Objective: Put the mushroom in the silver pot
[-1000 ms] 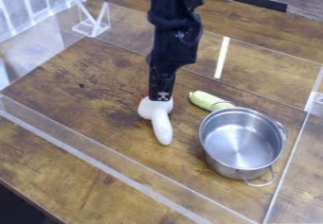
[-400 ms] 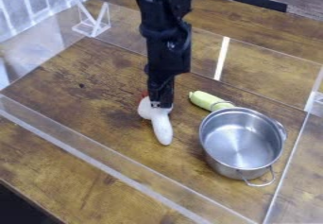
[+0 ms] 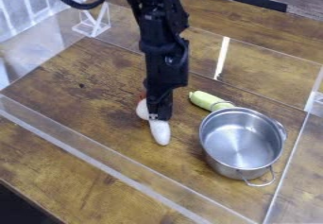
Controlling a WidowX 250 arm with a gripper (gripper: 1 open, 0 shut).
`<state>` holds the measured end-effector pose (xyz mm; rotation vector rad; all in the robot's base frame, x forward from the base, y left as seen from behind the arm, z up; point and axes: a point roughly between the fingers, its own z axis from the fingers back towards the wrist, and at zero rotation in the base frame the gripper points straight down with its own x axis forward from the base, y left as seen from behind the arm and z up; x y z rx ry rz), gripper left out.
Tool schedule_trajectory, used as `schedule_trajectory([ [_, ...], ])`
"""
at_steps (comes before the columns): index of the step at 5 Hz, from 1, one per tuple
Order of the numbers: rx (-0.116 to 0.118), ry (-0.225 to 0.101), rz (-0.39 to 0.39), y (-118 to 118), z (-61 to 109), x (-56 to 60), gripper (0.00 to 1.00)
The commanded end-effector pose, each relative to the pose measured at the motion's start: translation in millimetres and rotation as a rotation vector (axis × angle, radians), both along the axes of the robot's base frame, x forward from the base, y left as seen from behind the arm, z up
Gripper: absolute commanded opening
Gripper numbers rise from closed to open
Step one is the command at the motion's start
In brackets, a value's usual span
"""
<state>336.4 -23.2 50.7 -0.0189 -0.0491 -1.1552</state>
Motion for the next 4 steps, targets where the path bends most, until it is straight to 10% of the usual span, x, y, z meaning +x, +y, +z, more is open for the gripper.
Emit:
schedule_trajectory([
  [1, 0.018, -0.049, 0.017, 6.0, 36.8, 12.8, 0.0],
  [3, 0.027, -0.04, -0.139, 5.6, 61.7, 17.1, 0.0],
  [4, 0.019, -0.036, -0.217, 8.8, 65.8, 18.0, 1.0],
])
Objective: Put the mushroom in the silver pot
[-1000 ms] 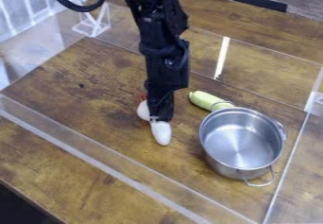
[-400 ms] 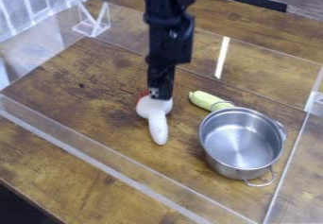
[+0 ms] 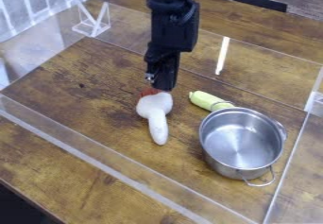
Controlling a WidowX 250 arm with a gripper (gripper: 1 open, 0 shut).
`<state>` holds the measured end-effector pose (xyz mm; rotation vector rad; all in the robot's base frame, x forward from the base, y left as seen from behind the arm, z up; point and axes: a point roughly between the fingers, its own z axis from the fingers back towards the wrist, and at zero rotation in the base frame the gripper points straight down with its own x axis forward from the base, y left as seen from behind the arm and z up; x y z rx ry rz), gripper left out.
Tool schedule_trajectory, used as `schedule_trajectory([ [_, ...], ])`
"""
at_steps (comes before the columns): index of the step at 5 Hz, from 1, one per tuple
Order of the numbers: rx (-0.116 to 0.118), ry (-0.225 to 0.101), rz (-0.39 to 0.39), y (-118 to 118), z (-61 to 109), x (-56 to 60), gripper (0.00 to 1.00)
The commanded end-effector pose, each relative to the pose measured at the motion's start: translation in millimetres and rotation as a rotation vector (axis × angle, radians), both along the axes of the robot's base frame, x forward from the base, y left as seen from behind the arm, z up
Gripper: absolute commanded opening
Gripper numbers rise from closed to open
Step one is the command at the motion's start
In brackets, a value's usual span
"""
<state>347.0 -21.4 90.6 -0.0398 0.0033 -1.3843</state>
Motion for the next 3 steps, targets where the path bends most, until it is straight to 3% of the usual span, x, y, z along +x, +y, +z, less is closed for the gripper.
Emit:
schedule_trajectory([
  [1, -0.015, -0.078, -0.009, 7.9, 9.5, 1.9, 1.0],
  [2, -0.031, -0.072, -0.023, 12.1, -15.8, -2.6, 1.0],
  [3, -0.037, -0.068, -0.046, 19.9, -23.2, 7.5, 0.0],
])
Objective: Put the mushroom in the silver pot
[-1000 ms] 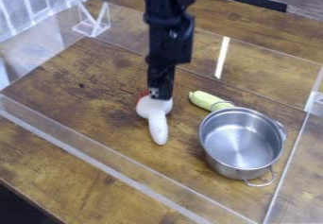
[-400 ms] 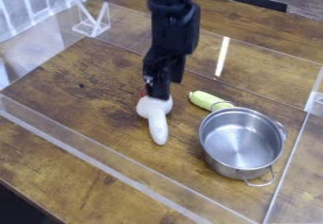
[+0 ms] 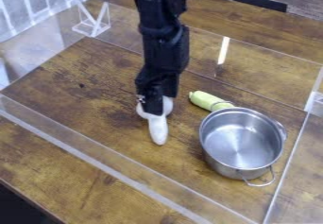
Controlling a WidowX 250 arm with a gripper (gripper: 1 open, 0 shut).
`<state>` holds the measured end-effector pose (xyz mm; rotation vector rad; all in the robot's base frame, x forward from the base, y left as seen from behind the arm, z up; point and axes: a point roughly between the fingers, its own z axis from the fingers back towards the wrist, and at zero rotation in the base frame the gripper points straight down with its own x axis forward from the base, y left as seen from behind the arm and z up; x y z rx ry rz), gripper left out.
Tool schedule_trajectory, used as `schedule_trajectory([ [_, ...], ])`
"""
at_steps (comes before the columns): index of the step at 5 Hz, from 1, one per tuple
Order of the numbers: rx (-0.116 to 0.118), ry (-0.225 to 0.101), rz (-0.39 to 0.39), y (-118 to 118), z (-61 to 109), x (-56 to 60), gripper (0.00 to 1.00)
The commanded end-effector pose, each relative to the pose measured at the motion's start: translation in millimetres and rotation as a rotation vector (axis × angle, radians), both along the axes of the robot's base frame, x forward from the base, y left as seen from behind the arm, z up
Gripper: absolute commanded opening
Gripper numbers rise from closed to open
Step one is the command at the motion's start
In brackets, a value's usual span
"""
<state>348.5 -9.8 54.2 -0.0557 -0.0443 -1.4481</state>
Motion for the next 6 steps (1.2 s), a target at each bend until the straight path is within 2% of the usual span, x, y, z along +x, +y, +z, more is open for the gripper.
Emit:
schedule_trajectory([
  [1, 0.019, -0.034, -0.002, 12.9, 29.7, 16.5, 0.0],
  [2, 0.049, -0.025, 0.03, -1.5, 63.9, 19.1, 0.0],
  [3, 0.03, -0.015, 0.031, -9.4, 55.7, 17.3, 1.0],
  [5, -0.012, 0.006, 0.005, -34.1, 17.2, 8.9, 1.0],
  [6, -0.021, 0.009, 0.001, -50.3, 5.9, 8.2, 1.0],
])
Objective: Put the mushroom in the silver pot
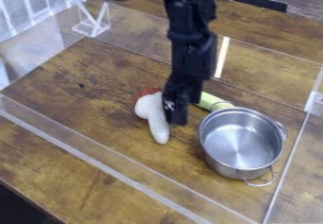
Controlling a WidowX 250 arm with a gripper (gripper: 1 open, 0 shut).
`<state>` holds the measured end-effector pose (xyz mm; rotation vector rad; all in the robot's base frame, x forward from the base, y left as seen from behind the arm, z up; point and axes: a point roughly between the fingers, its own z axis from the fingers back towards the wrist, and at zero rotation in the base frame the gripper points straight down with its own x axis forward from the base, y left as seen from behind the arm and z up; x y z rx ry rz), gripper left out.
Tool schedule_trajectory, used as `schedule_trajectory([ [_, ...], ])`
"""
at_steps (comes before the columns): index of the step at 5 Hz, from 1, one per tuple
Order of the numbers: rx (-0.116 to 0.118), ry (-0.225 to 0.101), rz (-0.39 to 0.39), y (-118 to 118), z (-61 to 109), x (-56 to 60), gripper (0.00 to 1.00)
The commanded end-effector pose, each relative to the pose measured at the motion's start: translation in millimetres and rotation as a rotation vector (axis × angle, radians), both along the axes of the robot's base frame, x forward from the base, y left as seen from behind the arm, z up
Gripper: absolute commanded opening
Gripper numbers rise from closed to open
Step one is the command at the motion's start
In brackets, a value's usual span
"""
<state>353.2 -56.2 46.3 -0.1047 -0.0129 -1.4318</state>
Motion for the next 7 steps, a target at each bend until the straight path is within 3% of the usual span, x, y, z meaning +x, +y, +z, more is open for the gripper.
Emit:
schedule_trajectory([
  [1, -0.013, -0.035, 0.002, -16.6, 6.9, 1.9, 1.0],
  [2, -0.014, -0.031, 0.021, -30.7, 5.9, 3.1, 0.0],
  [4, -0.017, -0.022, 0.015, -31.9, 14.1, -6.1, 0.0],
  [7, -0.012, 0.004, -0.11, -25.0, 22.1, -4.7, 0.0],
])
